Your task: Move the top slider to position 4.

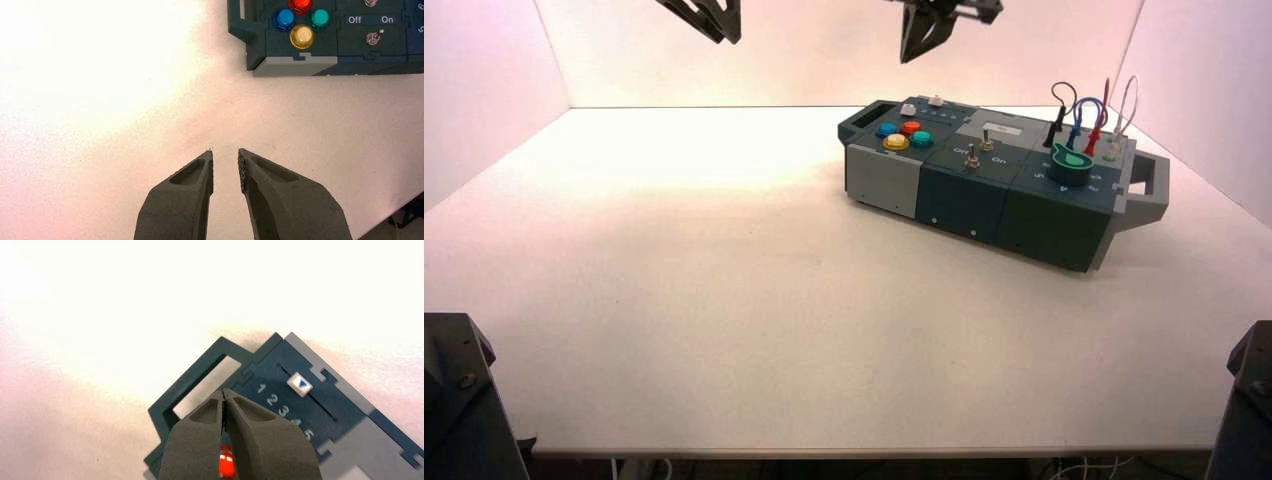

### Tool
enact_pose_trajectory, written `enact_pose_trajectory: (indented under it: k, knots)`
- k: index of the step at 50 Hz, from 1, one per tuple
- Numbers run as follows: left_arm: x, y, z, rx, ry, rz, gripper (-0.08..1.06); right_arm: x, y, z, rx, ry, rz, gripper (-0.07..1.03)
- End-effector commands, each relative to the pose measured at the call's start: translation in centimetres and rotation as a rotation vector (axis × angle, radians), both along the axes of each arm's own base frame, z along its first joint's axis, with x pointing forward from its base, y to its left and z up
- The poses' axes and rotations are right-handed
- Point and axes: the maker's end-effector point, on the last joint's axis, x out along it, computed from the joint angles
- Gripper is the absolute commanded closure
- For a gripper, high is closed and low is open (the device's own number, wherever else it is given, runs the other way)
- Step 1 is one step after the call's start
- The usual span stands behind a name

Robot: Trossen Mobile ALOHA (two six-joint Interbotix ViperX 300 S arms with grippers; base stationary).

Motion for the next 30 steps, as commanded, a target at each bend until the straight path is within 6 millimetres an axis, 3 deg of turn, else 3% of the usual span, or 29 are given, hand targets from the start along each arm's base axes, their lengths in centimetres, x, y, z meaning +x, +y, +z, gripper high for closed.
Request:
enact_pose_trajectory:
  k: [1,14,30]
  knots:
    - [0.3,-0.6,1.8,-0.020,-0.050,-0.014,0.68,1.6,0.2,1.7,0.026,-0.045,-0.017,0.98]
    - [0.4,-0.5,1.7,-0.019,-0.048,-0.012,0.68,2.6,-1.1,-0.7,0.017,-0.007,-0.051,0.98]
    - [0.4,-0.5,1.5,-0.017,-0.042,-0.012,0.68,3.3,-2.0,-1.1,0.017,-0.010,-0.072,0.98]
